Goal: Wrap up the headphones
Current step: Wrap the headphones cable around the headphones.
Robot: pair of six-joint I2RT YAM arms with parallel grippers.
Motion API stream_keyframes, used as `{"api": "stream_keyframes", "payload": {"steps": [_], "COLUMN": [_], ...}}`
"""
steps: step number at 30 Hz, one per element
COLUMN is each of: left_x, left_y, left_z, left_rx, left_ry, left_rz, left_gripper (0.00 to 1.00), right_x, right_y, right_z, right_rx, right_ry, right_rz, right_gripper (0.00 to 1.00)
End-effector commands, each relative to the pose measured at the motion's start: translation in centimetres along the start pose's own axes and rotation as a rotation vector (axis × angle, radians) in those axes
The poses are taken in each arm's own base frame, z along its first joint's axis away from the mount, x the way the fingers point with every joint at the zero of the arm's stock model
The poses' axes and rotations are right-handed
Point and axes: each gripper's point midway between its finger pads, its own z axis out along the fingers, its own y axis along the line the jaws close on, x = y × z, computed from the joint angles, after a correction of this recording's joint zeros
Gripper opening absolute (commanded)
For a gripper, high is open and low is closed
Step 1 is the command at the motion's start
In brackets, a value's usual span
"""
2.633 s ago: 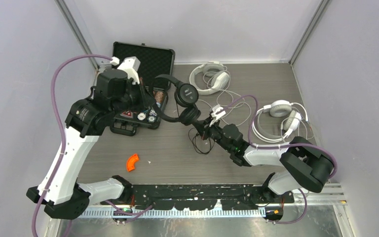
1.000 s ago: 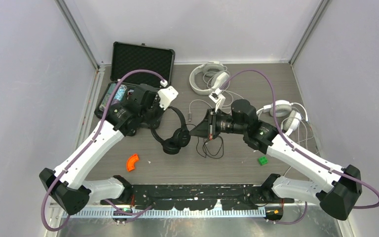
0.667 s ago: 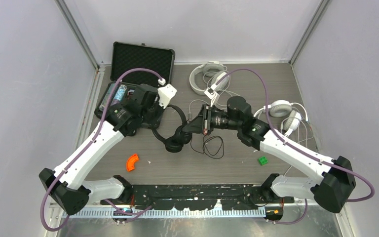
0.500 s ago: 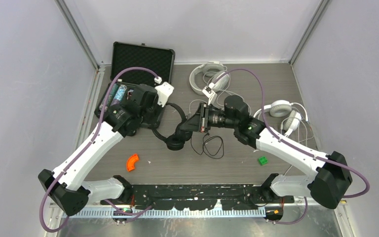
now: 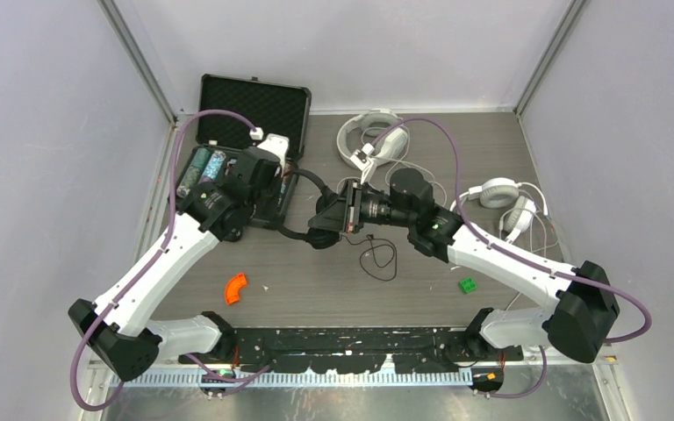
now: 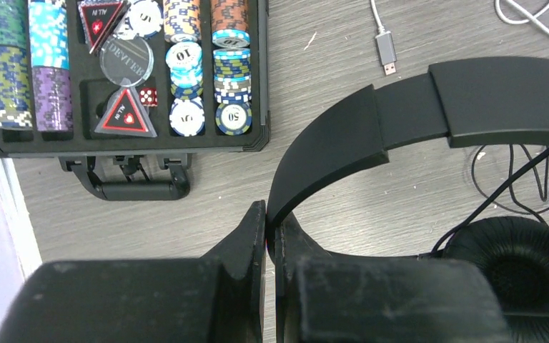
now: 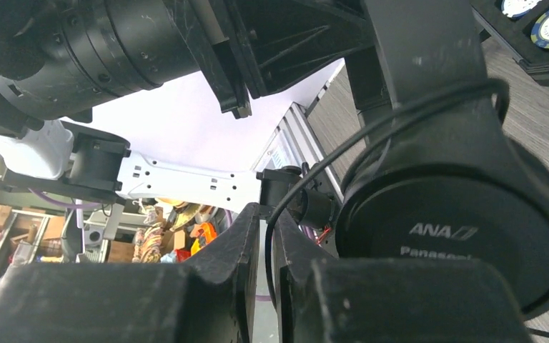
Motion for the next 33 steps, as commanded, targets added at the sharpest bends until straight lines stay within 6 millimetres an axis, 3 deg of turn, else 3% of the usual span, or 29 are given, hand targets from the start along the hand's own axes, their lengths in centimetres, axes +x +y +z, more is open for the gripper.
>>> {"api": "stream_keyframes", "payload": {"steps": [1, 15, 27, 33], "left_x": [-2.4, -3.2, -4.5, -5.3], "left_y": [0.7, 0.2, -0.2, -0.5], "left_z": [-1.4, -1.7, -2.9, -4.0], "left_rx": [-0.046, -0.056, -0.014, 0.025], "left_ry": [-0.112, -0.111, -0.151, -0.170], "left_rz": [-0.214, -0.445, -0.552, -0.588], "left_gripper": [0.00, 0.00, 0.00, 0.00], "right_x": [-1.6, -0.2, 1.9, 1.4], "right_y": [2.1, -1.8, -2.1, -3.5], "right_z": [0.3, -0.2, -0.4, -0.8], "right_rx": [-0.033, 0.264, 0.263, 0.287], "right_ry": [-0.058, -0.116, -0.112, -0.174], "right_rz": [-0.077, -0.336, -0.555, -0.657], "right_gripper": [0.18, 0.18, 0.21, 0.23]}}
